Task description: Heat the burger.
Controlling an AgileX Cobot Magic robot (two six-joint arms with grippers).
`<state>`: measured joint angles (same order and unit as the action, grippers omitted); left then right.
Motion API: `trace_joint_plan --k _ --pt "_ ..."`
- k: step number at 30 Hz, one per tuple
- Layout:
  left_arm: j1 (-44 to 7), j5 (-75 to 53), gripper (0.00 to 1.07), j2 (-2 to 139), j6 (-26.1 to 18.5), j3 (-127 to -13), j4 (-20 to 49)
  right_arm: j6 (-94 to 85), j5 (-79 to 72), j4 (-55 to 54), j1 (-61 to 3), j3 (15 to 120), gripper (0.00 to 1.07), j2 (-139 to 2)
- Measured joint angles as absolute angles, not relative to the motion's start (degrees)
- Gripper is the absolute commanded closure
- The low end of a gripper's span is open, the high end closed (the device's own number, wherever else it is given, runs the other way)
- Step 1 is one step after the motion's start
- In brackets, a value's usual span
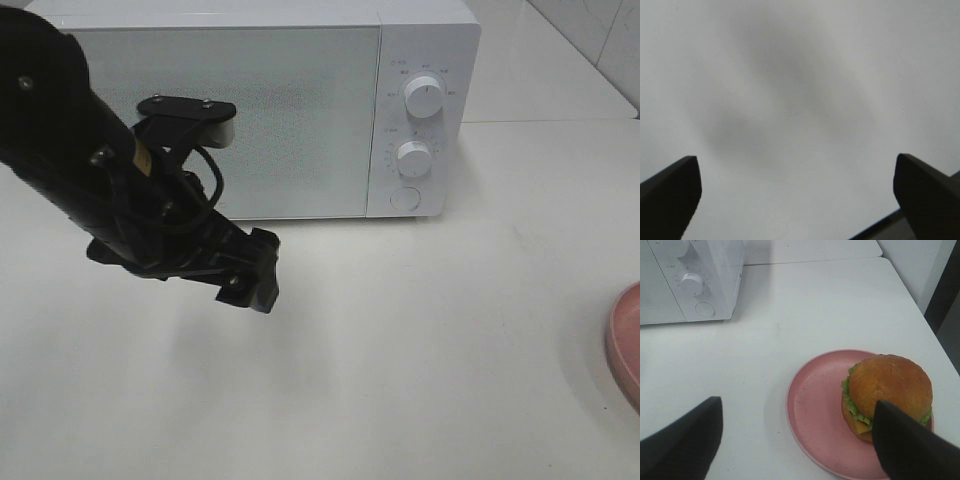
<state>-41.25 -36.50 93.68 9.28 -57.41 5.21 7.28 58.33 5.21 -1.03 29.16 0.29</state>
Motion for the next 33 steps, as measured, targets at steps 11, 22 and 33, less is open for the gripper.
trace_joint_plan --k 11,22,33 --pt "-24.12 -54.89 0.06 85.31 6.3 -57.41 2.41 7.28 58.33 5.21 -1.03 29.16 0.31 0.29" --pt "-3.78 -57.93 0.06 75.97 -0.69 -46.87 5.67 7.28 58.33 5.21 -1.03 29.16 0.31 0.29" --pt "-0.52 -59.42 0.06 58.1 -1.03 -33.06 5.56 7.28 58.33 5.21 -1.03 29.16 0.31 0.29"
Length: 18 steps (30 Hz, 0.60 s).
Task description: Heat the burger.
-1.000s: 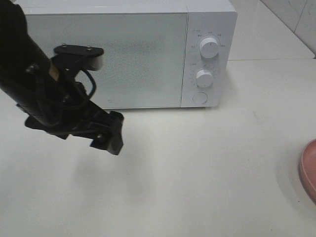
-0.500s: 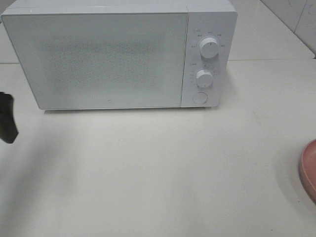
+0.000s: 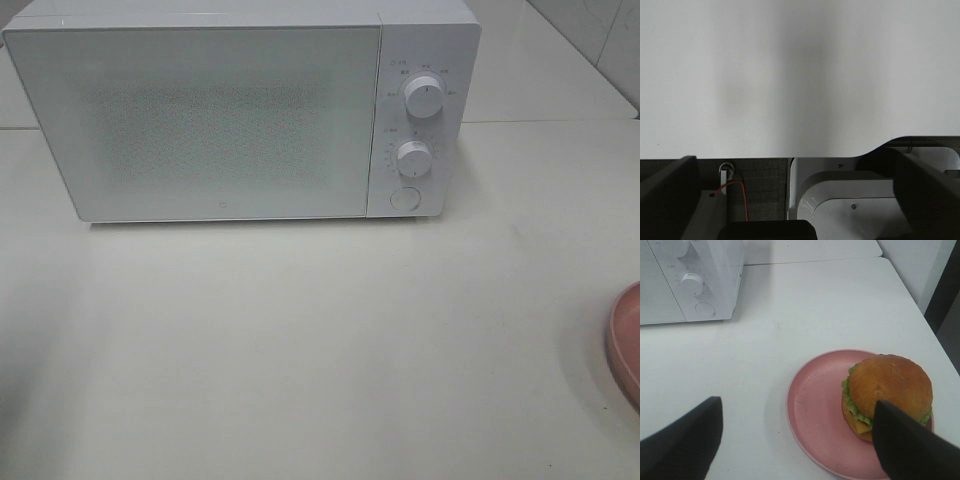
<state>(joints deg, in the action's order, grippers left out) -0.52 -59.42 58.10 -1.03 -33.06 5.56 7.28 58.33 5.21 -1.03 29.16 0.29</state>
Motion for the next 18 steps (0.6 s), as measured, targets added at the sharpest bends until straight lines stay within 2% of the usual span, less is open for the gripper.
trace_joint_plan --k 4,7,9,18 --pt "-0.52 -59.59 0.06 47.1 -1.09 -29.56 4.7 7.28 58.33 5.21 -1.03 29.16 0.31 0.29" --pt "-0.52 -59.59 0.06 45.15 -1.09 -29.39 4.7 7.28 58.33 5.21 -1.03 29.16 0.31 0.29" --pt "-0.52 -59.59 0.06 36.21 -1.2 -29.34 3.84 7.28 58.33 5.21 -1.03 29.16 0.31 0.29" --pt "-0.52 -59.64 0.06 20.51 -1.2 -29.34 3.38 7.28 58.33 5.21 -1.03 29.16 0.31 0.29"
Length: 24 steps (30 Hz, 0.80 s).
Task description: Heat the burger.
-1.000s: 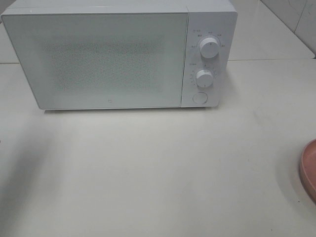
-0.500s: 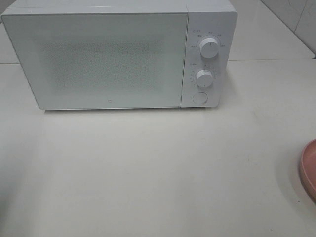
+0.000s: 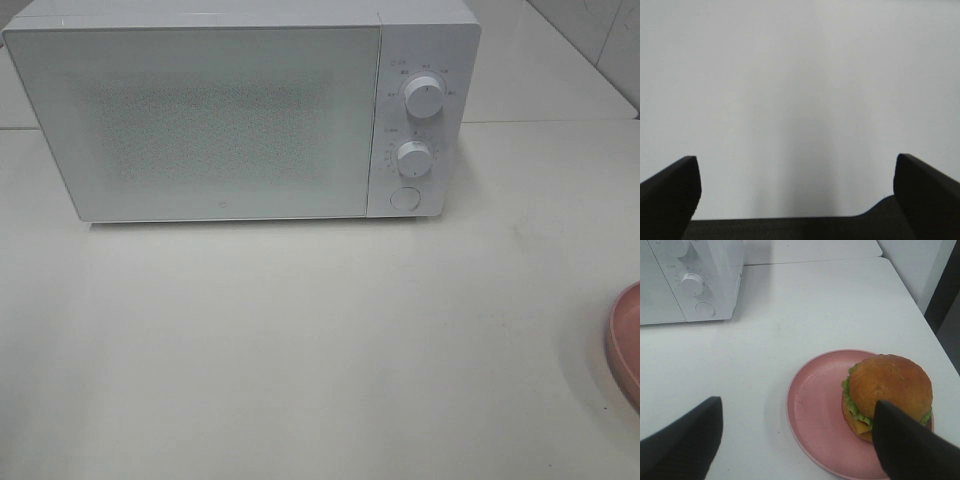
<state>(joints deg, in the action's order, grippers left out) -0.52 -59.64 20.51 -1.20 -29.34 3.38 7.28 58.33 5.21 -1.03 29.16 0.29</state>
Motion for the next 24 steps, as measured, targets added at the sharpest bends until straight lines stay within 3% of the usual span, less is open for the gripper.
trace_joint_plan --k 10,24 --pt "-0.52 -59.64 0.06 1.15 -1.2 -29.22 3.5 7.28 58.33 5.21 -1.03 29.16 0.31 0.29" --pt "-0.52 -59.7 0.06 -0.29 -1.2 -29.16 3.67 7.28 58.33 5.21 -1.03 29.16 0.31 0.29"
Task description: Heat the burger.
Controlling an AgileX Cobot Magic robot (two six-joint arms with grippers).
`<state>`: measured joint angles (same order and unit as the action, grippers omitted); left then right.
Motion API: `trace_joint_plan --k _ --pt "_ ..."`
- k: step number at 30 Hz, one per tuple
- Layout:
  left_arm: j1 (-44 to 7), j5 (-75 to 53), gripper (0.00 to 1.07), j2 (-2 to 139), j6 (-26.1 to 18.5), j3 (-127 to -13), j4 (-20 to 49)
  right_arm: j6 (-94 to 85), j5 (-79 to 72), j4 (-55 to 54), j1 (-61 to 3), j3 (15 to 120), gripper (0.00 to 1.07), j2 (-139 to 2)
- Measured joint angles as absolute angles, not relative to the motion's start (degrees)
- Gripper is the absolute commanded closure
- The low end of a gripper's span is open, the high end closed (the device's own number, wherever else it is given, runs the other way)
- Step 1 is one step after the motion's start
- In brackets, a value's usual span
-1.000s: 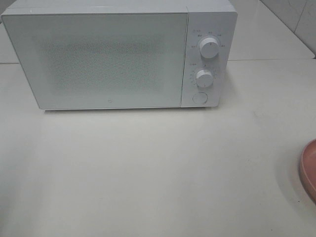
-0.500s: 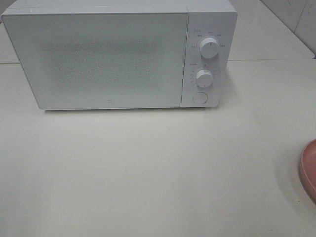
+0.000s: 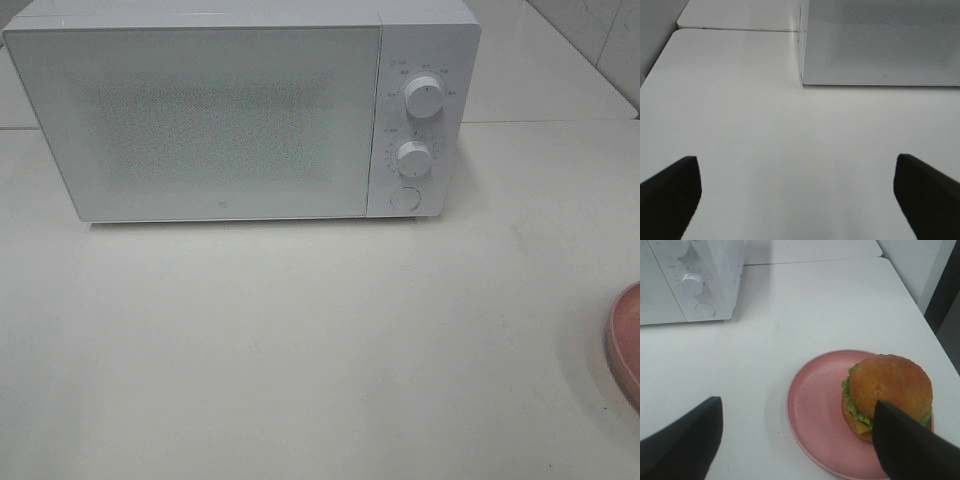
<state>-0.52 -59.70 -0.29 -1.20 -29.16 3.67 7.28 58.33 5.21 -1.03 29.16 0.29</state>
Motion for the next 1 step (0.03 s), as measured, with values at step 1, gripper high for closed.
trace_joint_plan --k 1 --pt "-0.52 -59.7 0.06 -0.29 -1.2 -29.16 3.67 7.28 58.33 5.21 -1.03 29.16 0.31 0.29"
